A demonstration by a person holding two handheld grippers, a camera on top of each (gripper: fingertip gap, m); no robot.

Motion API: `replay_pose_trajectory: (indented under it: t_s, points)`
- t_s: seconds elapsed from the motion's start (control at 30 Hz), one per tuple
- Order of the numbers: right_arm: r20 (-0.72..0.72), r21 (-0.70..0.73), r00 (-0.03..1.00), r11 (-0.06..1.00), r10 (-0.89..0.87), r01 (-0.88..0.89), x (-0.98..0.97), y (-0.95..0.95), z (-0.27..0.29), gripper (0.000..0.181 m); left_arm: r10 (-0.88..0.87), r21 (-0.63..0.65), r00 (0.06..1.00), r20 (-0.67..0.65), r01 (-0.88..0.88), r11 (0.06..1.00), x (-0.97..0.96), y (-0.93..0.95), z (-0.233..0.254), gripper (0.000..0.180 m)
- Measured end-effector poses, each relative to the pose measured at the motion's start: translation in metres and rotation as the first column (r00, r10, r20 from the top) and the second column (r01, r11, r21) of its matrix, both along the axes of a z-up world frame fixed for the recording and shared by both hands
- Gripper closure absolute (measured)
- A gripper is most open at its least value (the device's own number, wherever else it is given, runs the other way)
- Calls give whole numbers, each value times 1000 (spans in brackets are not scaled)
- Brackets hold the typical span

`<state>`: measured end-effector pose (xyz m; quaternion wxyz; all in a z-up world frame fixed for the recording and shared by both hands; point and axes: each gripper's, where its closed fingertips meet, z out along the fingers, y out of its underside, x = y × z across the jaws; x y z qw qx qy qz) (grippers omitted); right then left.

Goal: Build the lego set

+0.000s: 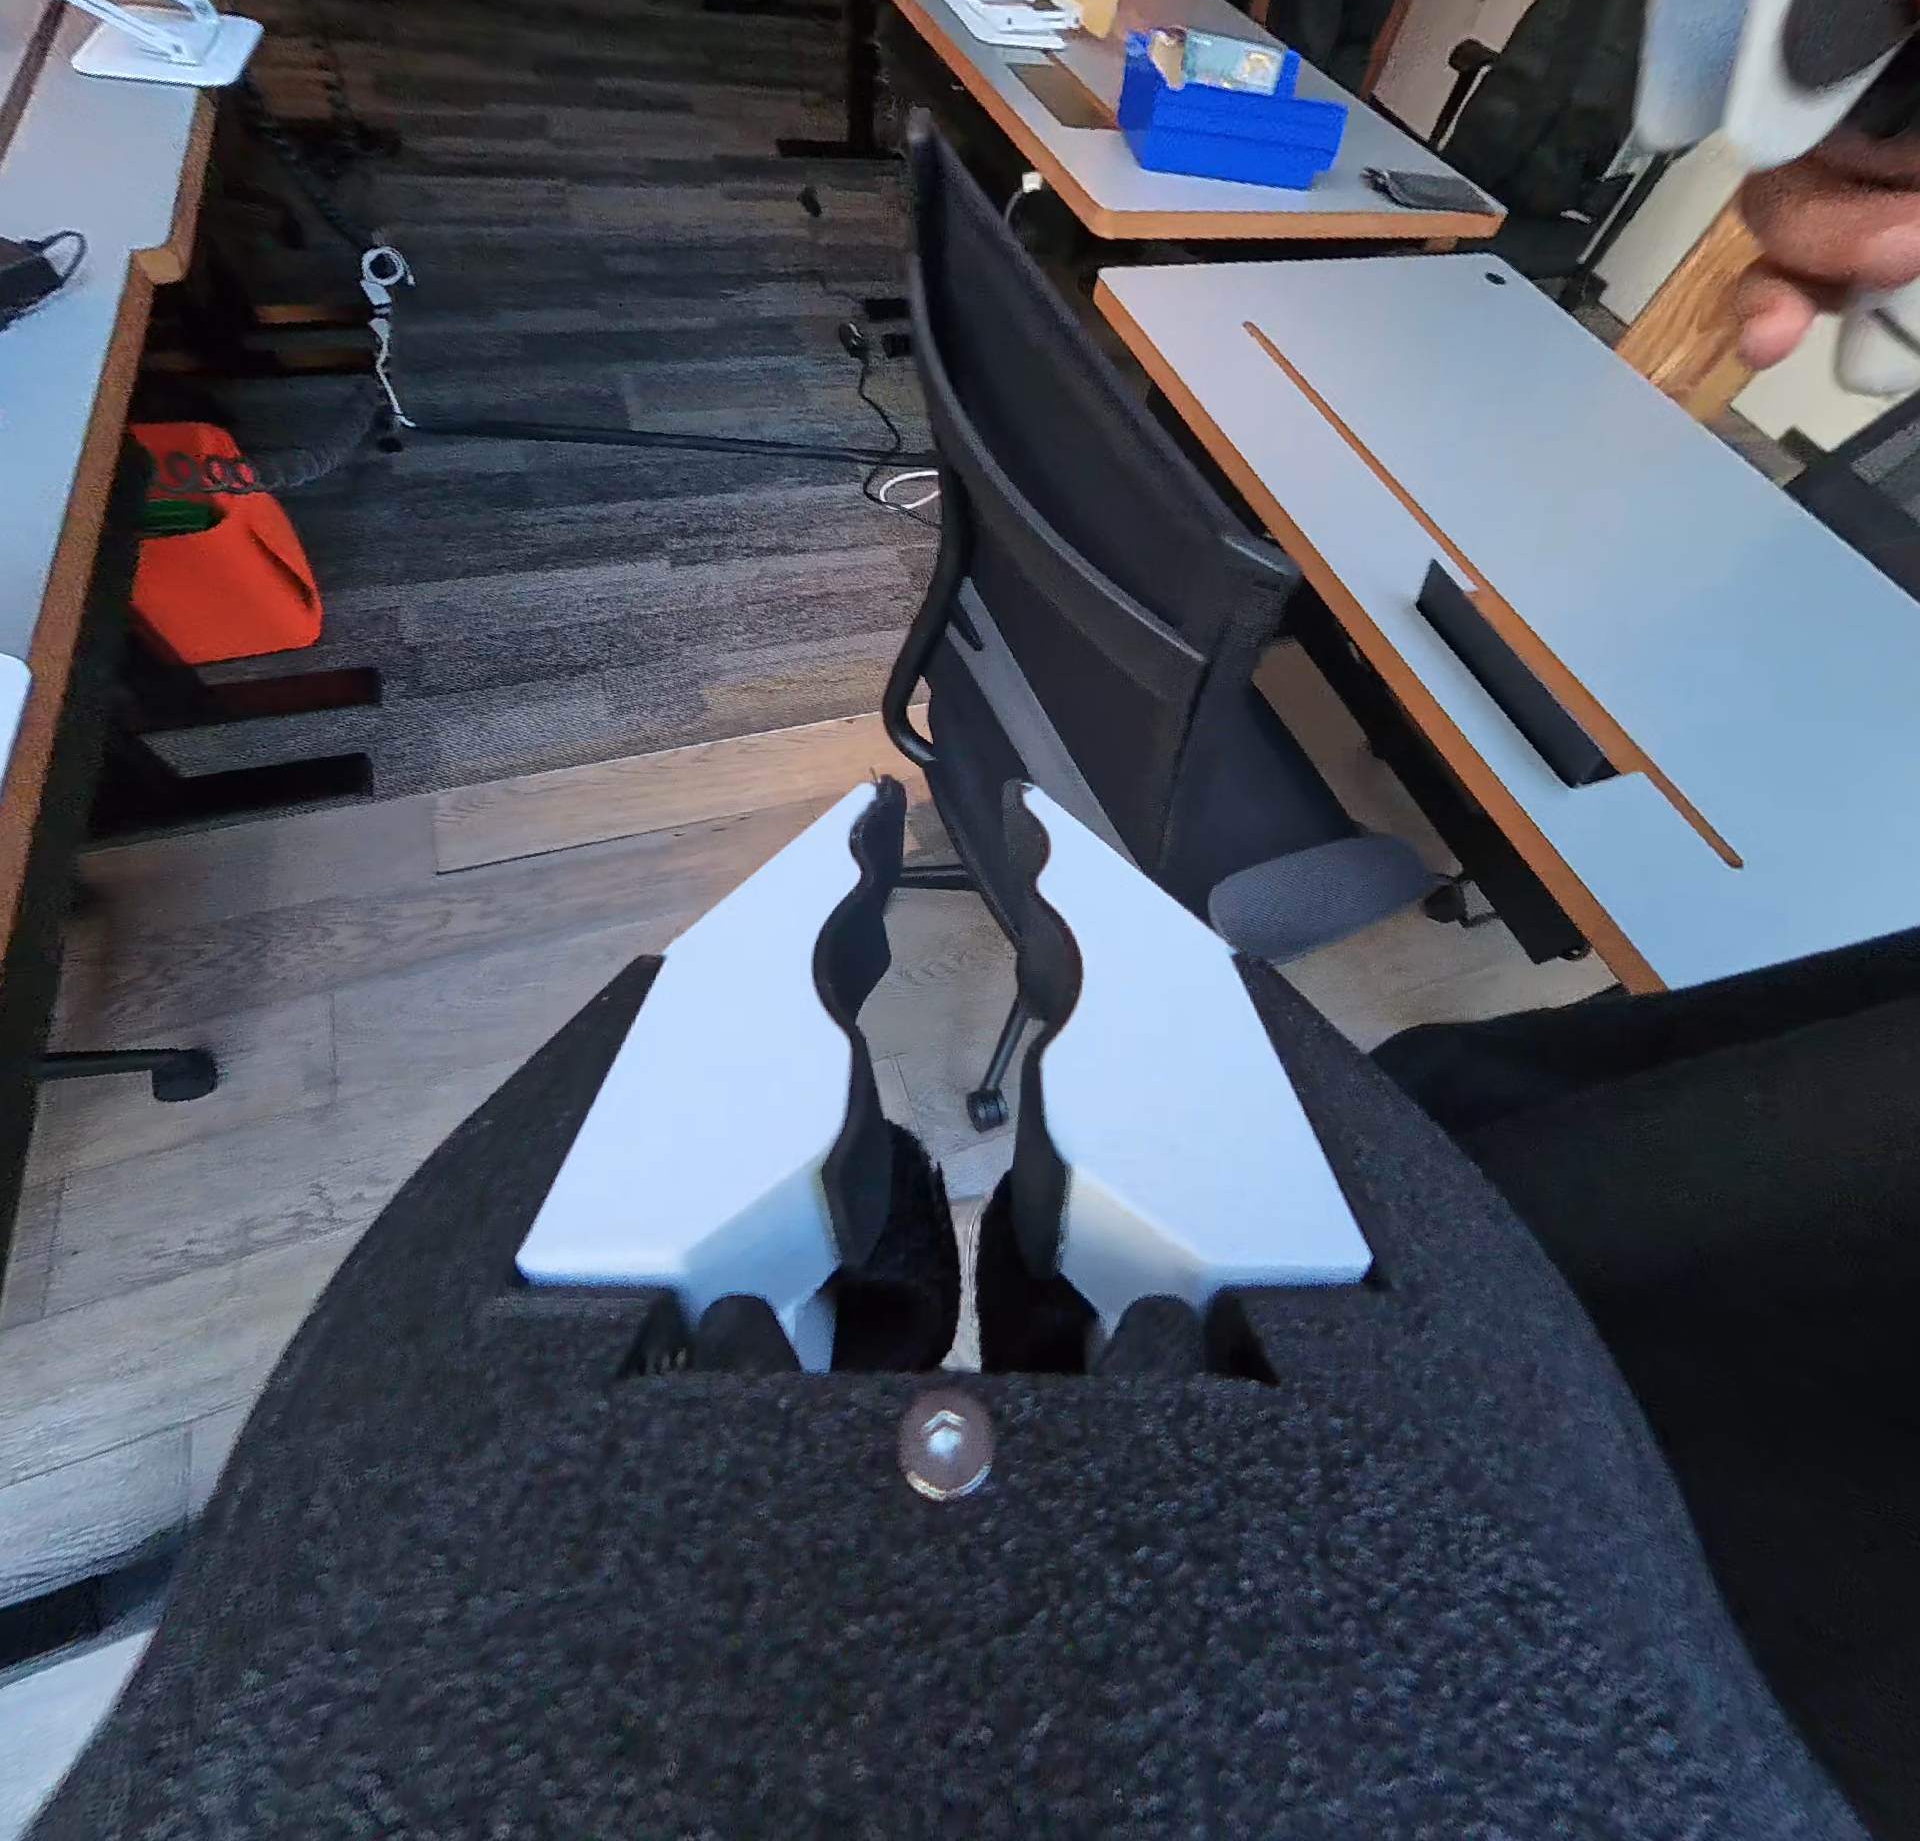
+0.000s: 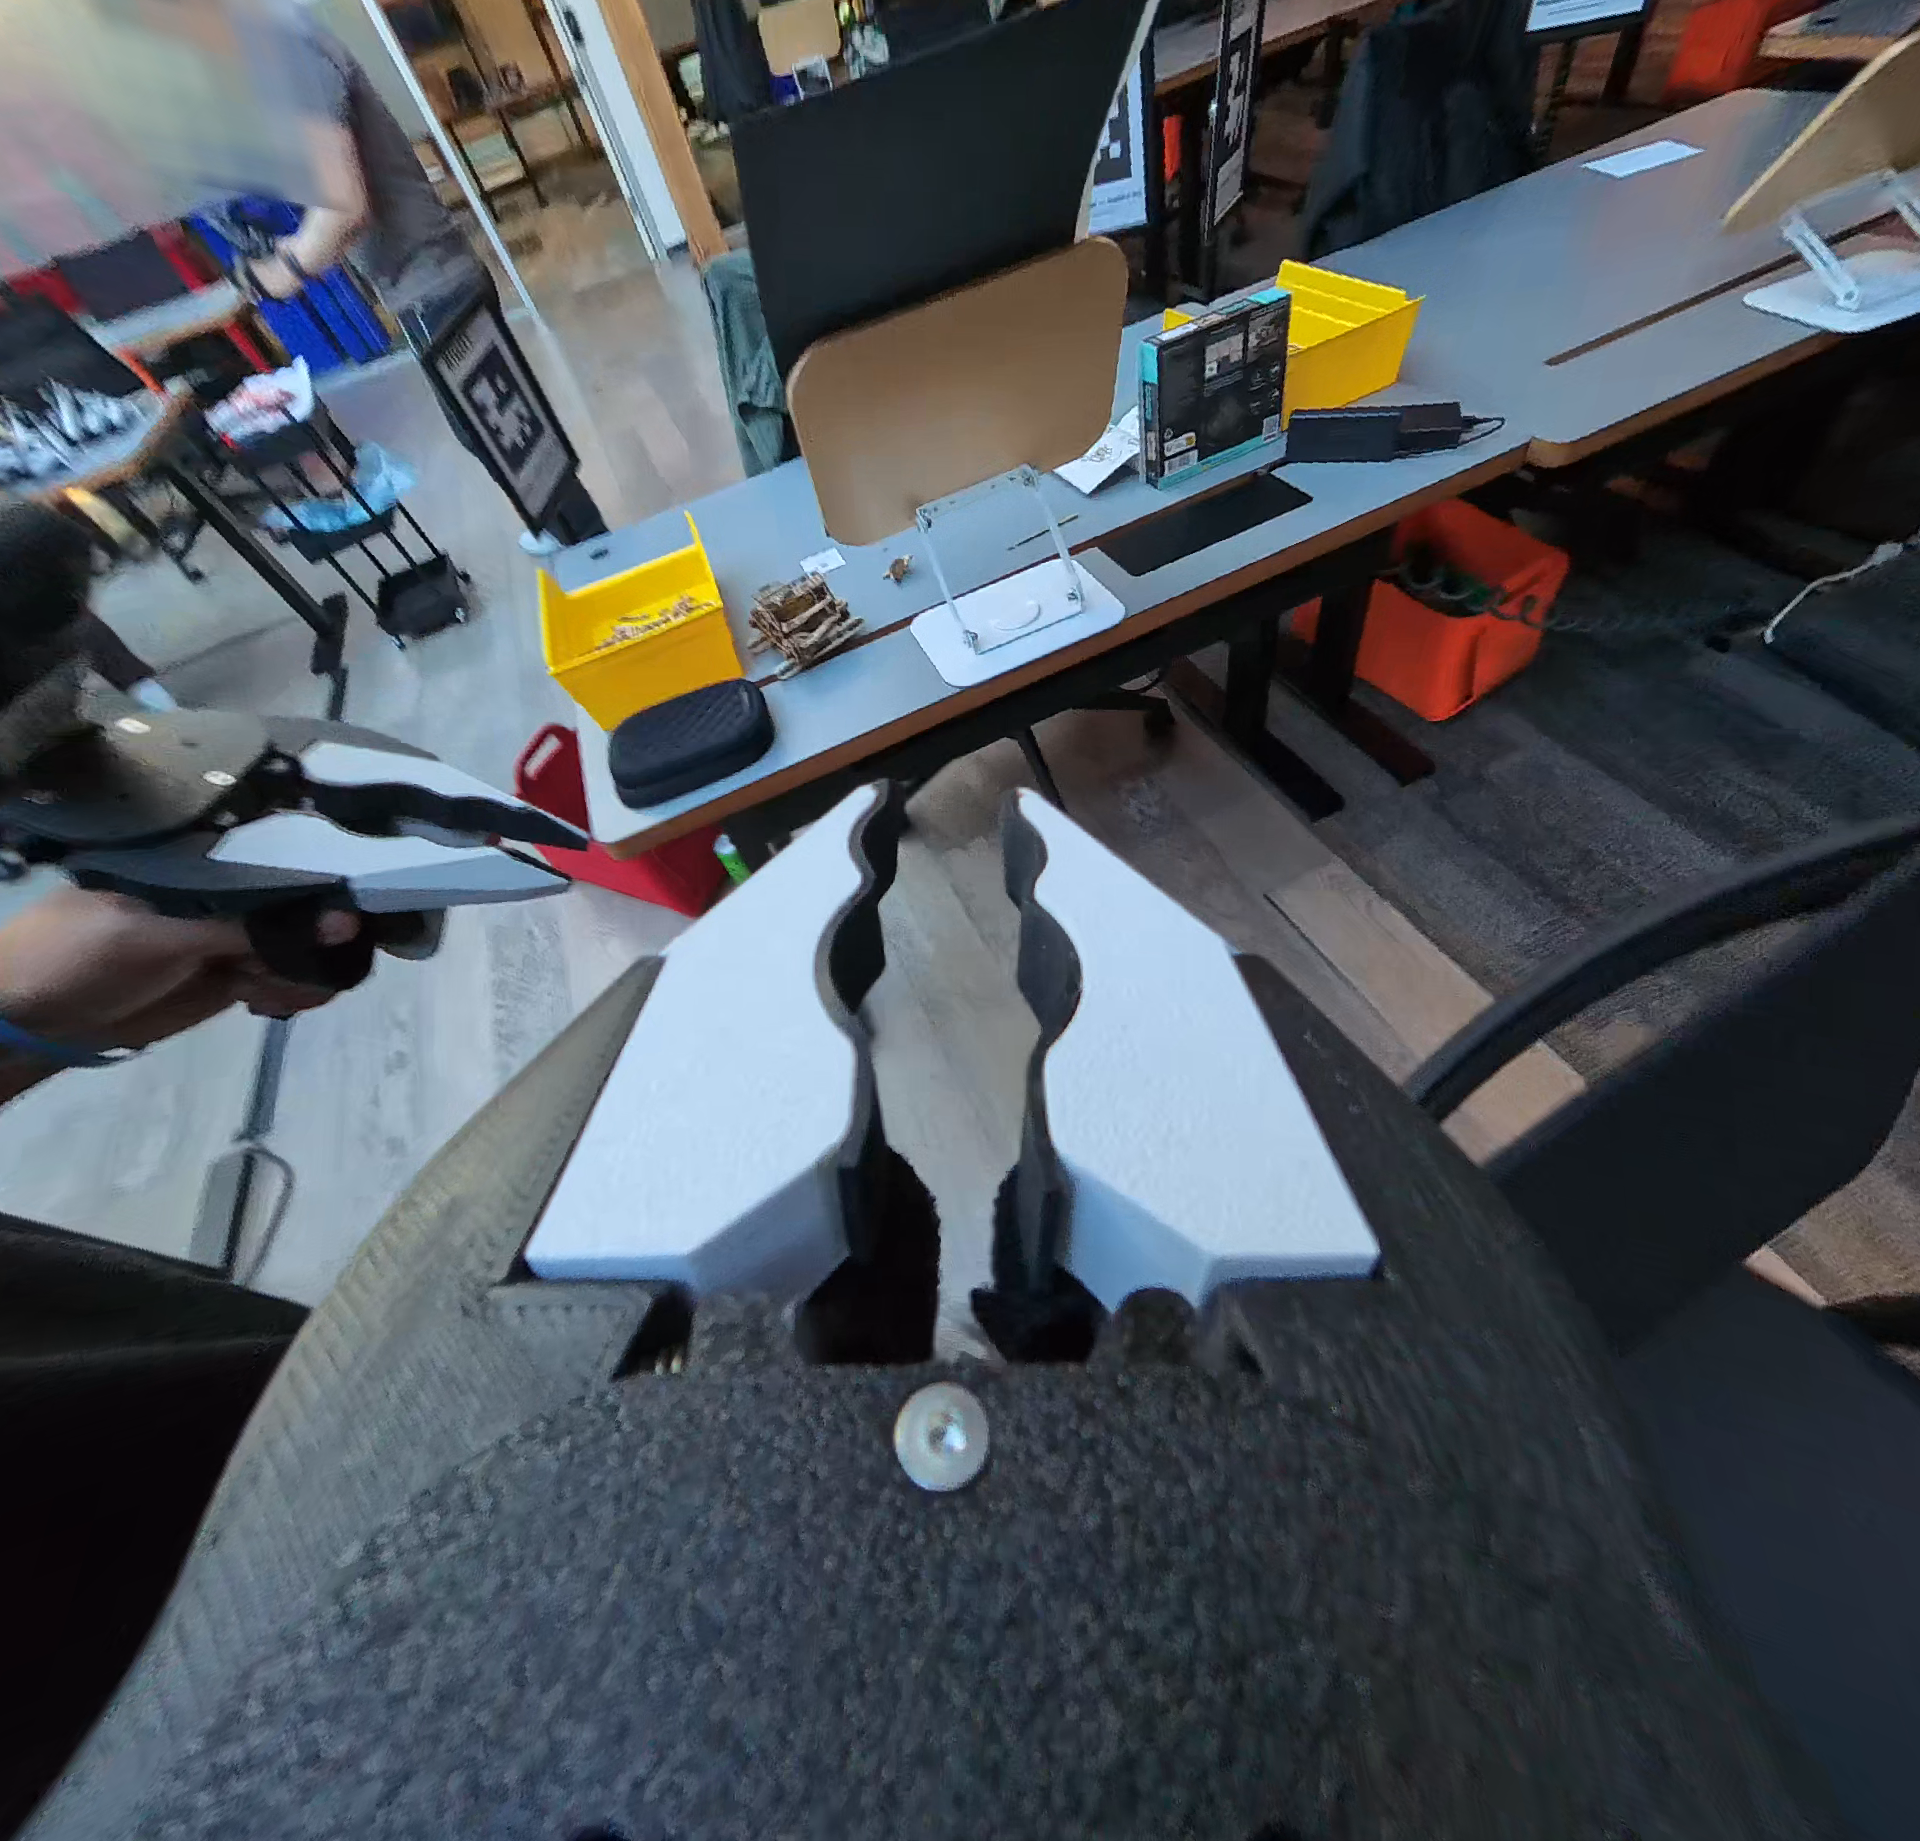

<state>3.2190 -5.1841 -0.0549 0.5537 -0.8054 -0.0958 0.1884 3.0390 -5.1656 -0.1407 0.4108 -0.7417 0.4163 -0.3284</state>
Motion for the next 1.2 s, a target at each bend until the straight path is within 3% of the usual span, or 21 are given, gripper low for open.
replay_pose_trajectory:
  t_s: [0.13, 0.27, 0.57, 0.67, 0.8, 1.03, 1.2]
  points:
    - [101, -2, 994, 999, 32, -32, -13, 83, -28, 157, 2, 11, 1000, -13, -2, 1000, 1, 66, -5, 163]
    - [83, -25, 996, 999, 24, -22, -12, 164, -54, 155, -42, -3, 996, -81, 42, 999, 19, 144, -10, 163]
    - [87, -47, 996, 999, -18, 22, 32, 294, -39, 151, -261, -22, 963, -72, 260, 965, 136, 301, 12, 162]
    - [101, -47, 989, 992, -111, 116, 70, 318, -34, 151, -378, -47, 926, 17, 379, 924, 224, 344, 21, 162]
    - [147, -36, 953, 961, -266, 274, 138, 346, -31, 152, -523, 23, 851, 54, 522, 852, 358, 410, 40, 161]
    - [156, -46, 846, 852, -509, 521, 277, 431, -39, 146, -643, 158, 743, 189, 623, 766, 563, 526, 110, 161]
    - [152, -20, 731, 738, -665, 675, 384, 504, 0, 141, -682, 161, 690, 243, 665, 730, 663, 614, 150, 161]
